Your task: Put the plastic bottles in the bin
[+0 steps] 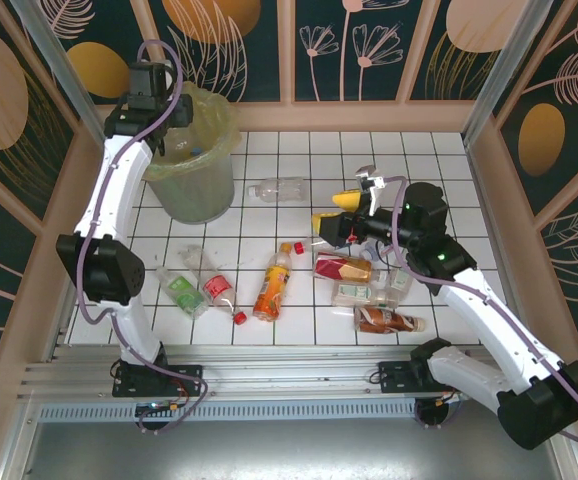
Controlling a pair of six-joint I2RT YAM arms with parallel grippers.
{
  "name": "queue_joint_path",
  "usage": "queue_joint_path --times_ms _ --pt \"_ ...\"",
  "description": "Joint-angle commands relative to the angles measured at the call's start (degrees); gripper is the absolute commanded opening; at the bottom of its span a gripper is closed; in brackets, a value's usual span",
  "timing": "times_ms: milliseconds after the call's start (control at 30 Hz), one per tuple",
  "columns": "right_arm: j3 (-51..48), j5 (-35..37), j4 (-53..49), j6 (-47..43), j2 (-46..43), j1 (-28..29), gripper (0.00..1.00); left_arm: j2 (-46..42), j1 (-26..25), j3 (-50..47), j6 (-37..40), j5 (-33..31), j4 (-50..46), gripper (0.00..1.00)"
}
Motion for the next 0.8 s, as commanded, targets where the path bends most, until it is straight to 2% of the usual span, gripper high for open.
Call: queue_joint_path --times_ms 0,367,767 --pt "1.00 1.30 -0.49 -0.98 -1.29 0.20 0.99 1.18 0.56 -0.50 -0.99 1.20 -0.81 0.61" --pt "1.27 2.36 -1.29 -1.08 -0.98 0.18 0.99 5.37 1.04 -0.25 -0.90 3.40 -3.65 0.65" --pt "2.21 4.22 -2.27 -1.70 0.06 0.20 0.98 3.69 1.05 -1.62 -2.26 4.46 -5.36 0.76"
